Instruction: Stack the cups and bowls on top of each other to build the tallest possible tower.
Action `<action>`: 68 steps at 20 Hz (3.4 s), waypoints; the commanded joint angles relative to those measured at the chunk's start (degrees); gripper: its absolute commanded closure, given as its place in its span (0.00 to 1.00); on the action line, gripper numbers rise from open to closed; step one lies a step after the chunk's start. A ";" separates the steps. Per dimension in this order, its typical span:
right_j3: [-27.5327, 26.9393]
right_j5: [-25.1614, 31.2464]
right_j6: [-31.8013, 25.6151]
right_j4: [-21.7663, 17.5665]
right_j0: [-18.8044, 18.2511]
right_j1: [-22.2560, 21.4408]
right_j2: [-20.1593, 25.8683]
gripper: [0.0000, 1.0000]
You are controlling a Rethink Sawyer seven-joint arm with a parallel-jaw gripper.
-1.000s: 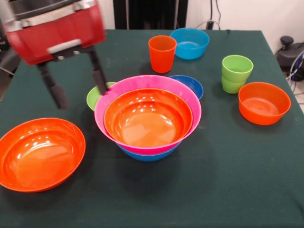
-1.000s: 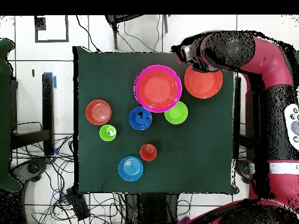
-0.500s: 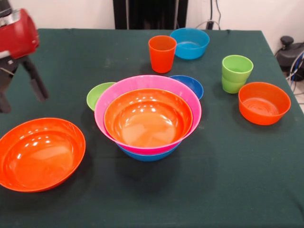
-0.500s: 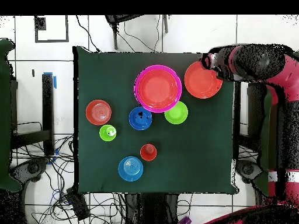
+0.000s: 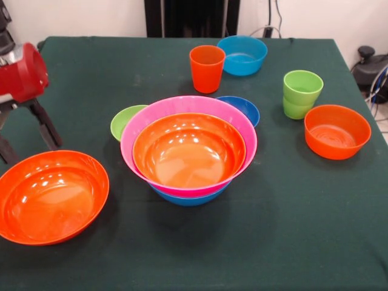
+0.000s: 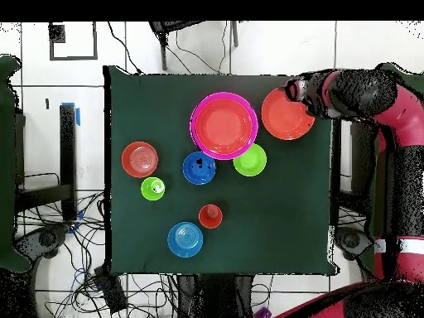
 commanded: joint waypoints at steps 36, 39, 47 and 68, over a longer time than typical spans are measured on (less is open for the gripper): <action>11.96 -11.45 -8.90 -10.16 -0.05 4.58 -4.41 0.00; 12.19 -11.65 -8.03 -9.88 -0.09 4.53 -4.39 0.00; 12.72 -11.47 -7.35 -9.95 0.00 4.06 -4.42 0.00; 6.32 -12.09 -10.25 -12.12 0.39 10.53 -4.89 0.00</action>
